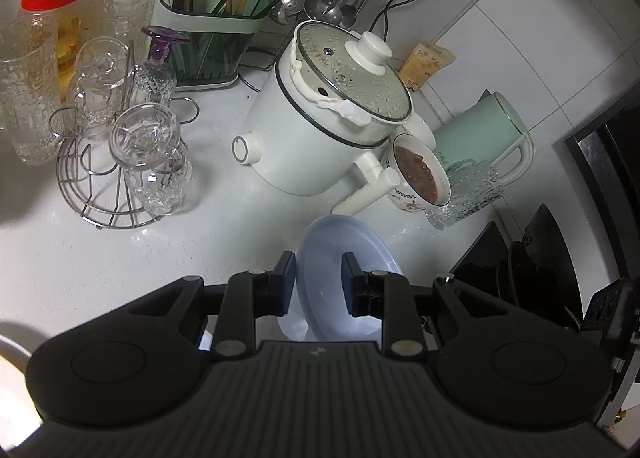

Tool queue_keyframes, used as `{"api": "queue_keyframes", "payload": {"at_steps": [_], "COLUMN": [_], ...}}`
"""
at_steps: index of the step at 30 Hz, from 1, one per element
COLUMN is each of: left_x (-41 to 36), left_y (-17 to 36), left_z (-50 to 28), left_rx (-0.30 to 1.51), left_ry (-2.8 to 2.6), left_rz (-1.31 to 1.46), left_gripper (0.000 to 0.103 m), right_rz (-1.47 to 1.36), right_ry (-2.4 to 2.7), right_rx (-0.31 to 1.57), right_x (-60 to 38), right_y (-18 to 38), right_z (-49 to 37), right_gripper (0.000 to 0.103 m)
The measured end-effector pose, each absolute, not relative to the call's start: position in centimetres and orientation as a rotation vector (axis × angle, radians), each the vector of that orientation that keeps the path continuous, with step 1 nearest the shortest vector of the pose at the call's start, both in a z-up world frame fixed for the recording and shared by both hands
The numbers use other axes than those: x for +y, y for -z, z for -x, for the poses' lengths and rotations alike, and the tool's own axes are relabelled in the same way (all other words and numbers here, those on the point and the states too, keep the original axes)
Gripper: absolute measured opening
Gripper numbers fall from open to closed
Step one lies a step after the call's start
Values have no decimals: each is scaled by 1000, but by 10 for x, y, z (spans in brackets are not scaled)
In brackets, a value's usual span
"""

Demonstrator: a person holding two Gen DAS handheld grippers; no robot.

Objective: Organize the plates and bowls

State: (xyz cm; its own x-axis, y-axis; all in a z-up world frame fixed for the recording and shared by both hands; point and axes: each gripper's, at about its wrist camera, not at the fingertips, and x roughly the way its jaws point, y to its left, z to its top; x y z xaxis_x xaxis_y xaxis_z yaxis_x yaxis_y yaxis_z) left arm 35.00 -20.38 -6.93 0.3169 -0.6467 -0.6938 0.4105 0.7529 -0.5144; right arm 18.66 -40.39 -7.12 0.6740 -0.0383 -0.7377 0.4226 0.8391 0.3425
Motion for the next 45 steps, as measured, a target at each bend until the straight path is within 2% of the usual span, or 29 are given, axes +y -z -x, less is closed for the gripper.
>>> {"api": "queue_keyframes", "payload": {"at_steps": [17,33,45], "left_x": [-127,-80,-74], "left_y": [78,129,145], "left_z": [-328,-305,-302], "left_rx": [1022,1085,1116], "left_ry": [557,408,387], "left_rz": [338,322,326], "left_gripper": [28,28,30], "right_rz": [-466,-340,-336], "right_ry": [66,-57,-58], "right_rx": [849,1038,1081], "right_x": [-358,-302,-291], "right_y": [67,118,141], "right_z": [-197,-218,-214], "right_gripper": [30,30,32]}}
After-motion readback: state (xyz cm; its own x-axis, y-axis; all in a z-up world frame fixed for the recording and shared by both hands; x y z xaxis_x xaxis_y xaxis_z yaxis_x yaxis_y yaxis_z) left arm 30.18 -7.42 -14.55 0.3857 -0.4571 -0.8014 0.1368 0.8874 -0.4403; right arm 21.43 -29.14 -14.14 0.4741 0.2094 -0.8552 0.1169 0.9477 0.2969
